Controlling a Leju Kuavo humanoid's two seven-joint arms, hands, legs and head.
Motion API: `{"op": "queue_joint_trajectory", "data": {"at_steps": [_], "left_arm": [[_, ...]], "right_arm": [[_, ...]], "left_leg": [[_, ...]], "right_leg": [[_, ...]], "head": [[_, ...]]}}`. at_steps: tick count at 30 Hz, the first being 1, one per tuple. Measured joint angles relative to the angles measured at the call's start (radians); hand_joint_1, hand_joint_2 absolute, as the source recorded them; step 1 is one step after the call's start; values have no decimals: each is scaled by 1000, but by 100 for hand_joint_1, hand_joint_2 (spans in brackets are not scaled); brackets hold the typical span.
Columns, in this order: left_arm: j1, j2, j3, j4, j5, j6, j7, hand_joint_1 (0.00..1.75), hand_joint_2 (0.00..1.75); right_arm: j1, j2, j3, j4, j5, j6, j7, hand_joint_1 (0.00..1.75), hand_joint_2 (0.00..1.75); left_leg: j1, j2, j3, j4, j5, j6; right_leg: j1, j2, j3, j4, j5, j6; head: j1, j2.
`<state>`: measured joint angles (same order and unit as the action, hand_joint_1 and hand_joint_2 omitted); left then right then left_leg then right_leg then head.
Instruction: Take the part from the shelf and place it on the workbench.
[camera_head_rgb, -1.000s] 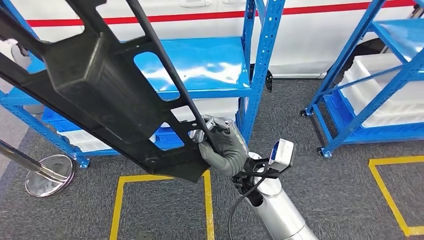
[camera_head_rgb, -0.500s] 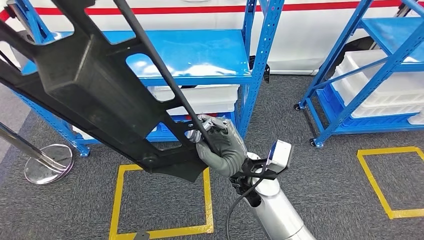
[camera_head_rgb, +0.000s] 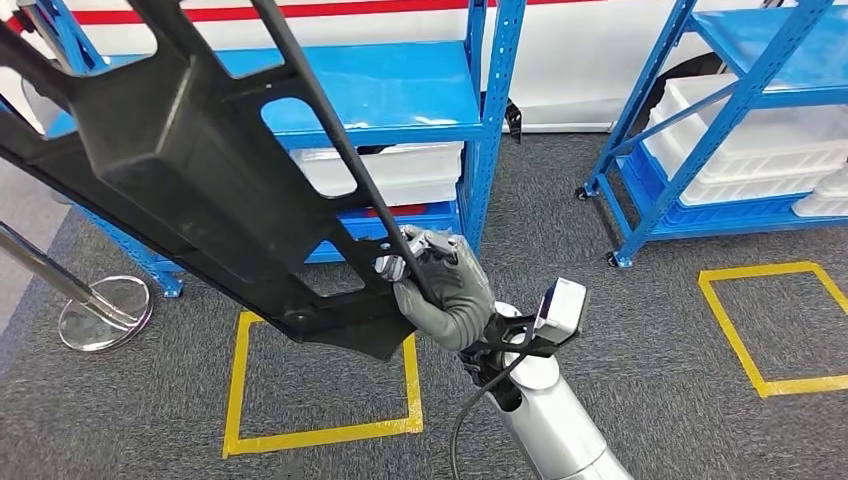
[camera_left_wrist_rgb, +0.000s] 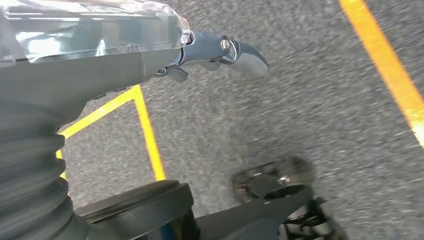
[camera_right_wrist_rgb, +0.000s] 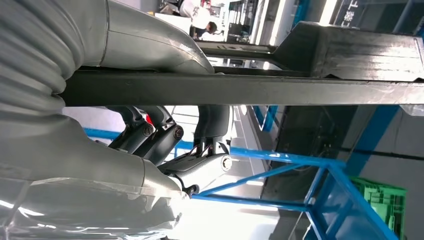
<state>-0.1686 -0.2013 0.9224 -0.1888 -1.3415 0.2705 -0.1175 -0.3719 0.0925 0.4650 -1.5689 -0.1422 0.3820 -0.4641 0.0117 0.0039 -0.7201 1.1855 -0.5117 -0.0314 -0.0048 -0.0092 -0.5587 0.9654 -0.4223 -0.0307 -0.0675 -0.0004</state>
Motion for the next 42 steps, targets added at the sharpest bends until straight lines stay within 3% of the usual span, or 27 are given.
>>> {"op": "queue_joint_trajectory", "data": {"at_steps": [1, 3, 5, 6, 7, 9, 11, 12, 13, 15, 16, 18, 20, 22, 23, 24, 26, 28, 31, 32, 34, 35, 36, 38, 39, 41, 42], "left_arm": [[0, 1, 0, 0, -1, 0, 0, 0, 175], [1, 3, 0, 0, -2, 0, 0, 0, 175], [1, 4, 0, 0, -2, 0, 0, 0, 175], [0, 4, 0, 0, -2, -1, 0, 0, 175], [-1, 4, 0, 0, -2, -1, -1, 0, 175], [-1, 4, 0, 0, 0, -2, -4, 0, 175], [1, 5, 0, 0, 2, -2, -7, 0, 175], [2, 6, 1, 0, 3, -2, -9, 0, 175], [2, 6, 1, 0, 4, -2, -10, 0, 175], [2, 8, 1, 0, 6, -2, -10, 0, 175], [3, 8, 1, 0, 7, -2, -10, 0, 175], [4, 9, 1, 0, 8, -2, -10, 0, 175], [5, 9, 2, 0, 9, -1, -10, 0, 175], [6, 8, 2, 0, 11, -1, -9, 0, 175], [6, 8, 2, 0, 11, 0, -9, 0, 175], [6, 7, 2, 0, 12, 0, -9, 0, 175], [6, 8, 4, 0, 13, 1, -9, 0, 175], [8, 9, 6, 0, 17, 3, -9, 0, 175], [10, 10, 7, 0, 21, 4, -8, 0, 175], [10, 10, 8, 0, 22, 5, -8, 0, 175], [10, 11, 8, 0, 22, 5, -8, 0, 175], [9, 12, 8, 0, 22, 5, -8, 0, 175], [8, 12, 8, -1, 22, 6, -8, 0, 175], [3, 13, 9, -2, 22, 7, -8, 0, 175], [2, 13, 9, -2, 22, 7, -9, 0, 175], [3, 13, 10, -2, 21, 7, -12, 0, 175], [4, 13, 10, -2, 21, 6, -14, 0, 175]], "right_arm": [[1, 0, 0, 1, 0, 0, -2, 175, 175], [5, 0, 0, 2, 0, -2, -4, 175, 175], [7, 0, 0, 2, 0, -2, -5, 175, 175], [7, 0, 0, 2, 0, -2, -6, 175, 175], [6, 1, 0, 2, 0, -2, -7, 175, 175], [5, 2, 0, 2, 1, -1, -8, 175, 175], [6, 3, 0, 5, 2, 0, -8, 175, 175], [6, 3, 0, 7, 2, 0, -9, 175, 175], [5, 3, 0, 9, 3, 0, -9, 175, 175], [3, 2, 0, 12, 4, 0, -9, 175, 175], [2, 3, 0, 15, 4, 1, -9, 175, 175], [0, 3, 0, 20, 4, 2, -9, 175, 175], [-5, 3, 0, 26, 3, 3, -10, 175, 175], [-14, 6, 0, 30, 0, 5, -12, 175, 175], [-19, 8, 0, 31, -2, 5, -14, 175, 175], [-24, 10, 0, 32, -4, 5, -17, 175, 175], [-28, 11, 0, 36, -7, 6, -23, 175, 175], [-29, 12, 0, 41, -9, 9, -25, 175, 175], [-30, 14, 0, 49, -12, 17, -27, 175, 175], [-30, 14, 0, 52, -14, 18, -28, 175, 175], [-30, 14, 0, 58, -16, 20, -28, 175, 175], [-30, 14, 0, 60, -16, 20, -29, 175, 175], [-30, 14, 0, 62, -17, 20, -29, 175, 175], [-32, 16, 0, 62, -19, 20, -31, 175, 175], [-34, 17, 0, 62, -20, 20, -32, 175, 175], [-37, 18, 0, 65, -21, 21, -34, 175, 175], [-37, 18, 0, 67, -21, 21, -35, 175, 175]], "left_leg": [[5, 0, -9, 64, -24, -8], [17, 0, 13, 110, 2, -24], [31, -1, 106, 10, 46, -44], [33, -5, 162, -68, 40, -50], [34, -8, 203, -130, 26, -47], [27, -13, 228, -181, 3, -25], [26, -10, 209, -177, 19, 1], [25, -7, 198, -177, 31, 14], [24, -4, 184, -177, 46, 23], [17, -2, 149, -175, 74, 35], [13, -1, 130, -174, 88, 37], [6, -1, 95, -171, 112, 38], [0, -1, 65, -168, 134, 38], [-4, -1, 45, -167, 157, 32], [-3, -1, 42, -169, 167, 27], [-1, 0, 41, -174, 180, 20], [3, 0, 39, -185, 198, 8], [3, -2, 21, -156, 149, 0], [5, -2, -18, 26, -7, -11], [5, -2, -21, 86, -19, -14], [5, -2, 11, 127, 24, -14], [5, -3, 54, 92, 51, -11], [4, -3, 114, 24, 52, -6], [-1, -4, 233, -140, 8, 7], [-4, -4, 263, -191, -14, 14], [-7, -4, 264, -217, -8, 30], [-6, -2, 254, -220, 5, 39]], "right_leg": [[-2, 0, -18, 2, 14, 3], [-9, -2, -55, 8, 38, 13], [-19, -2, -91, 24, 56, 28], [-22, -1, -105, 34, 63, 36], [-22, 0, -116, 41, 71, 44], [-19, 1, -124, 43, 90, 59], [-23, 2, -131, 40, 97, 71], [-26, 2, -141, 57, 71, 75], [-27, 3, -156, 98, 22, 76], [-24, 4, -191, 232, -94, 75], [-22, 4, -201, 301, -127, 74], [-17, 5, -186, 364, -121, 67], [-8, 5, -101, 292, -74, 50], [5, 5, 19, 137, -84, 28], [10, 5, 55, 82, -98, 22], [14, 5, 74, 45, -110, 18], [14, 3, 66, 31, -90, 14], [6, 0, 42, 20, -58, 4], [3, -2, -13, 17, -11, -3], [4, -2, -32, 19, 4, -2], [6, -3, -71, 24, 31, 0], [7, -3, -89, 28, 44, 1], [9, -3, -104, 32, 56, 4], [12, -3, -121, 36, 78, 12], [11, -4, -123, 34, 89, 17], [9, -4, -126, 24, 112, 28], [7, -2, -133, 27, 105, 34]], "head": [[0, 0], [0, 0], [0, 0], [0, 0], [0, 0], [0, 0], [0, 0], [0, 0], [0, 0], [0, 0], [0, 0], [0, 0], [0, 0], [0, 0], [0, 0], [0, 0], [0, 0], [0, 0], [0, 0], [0, 0], [0, 0], [0, 0], [0, 0], [0, 0], [0, 0], [0, 0], [0, 0]]}}
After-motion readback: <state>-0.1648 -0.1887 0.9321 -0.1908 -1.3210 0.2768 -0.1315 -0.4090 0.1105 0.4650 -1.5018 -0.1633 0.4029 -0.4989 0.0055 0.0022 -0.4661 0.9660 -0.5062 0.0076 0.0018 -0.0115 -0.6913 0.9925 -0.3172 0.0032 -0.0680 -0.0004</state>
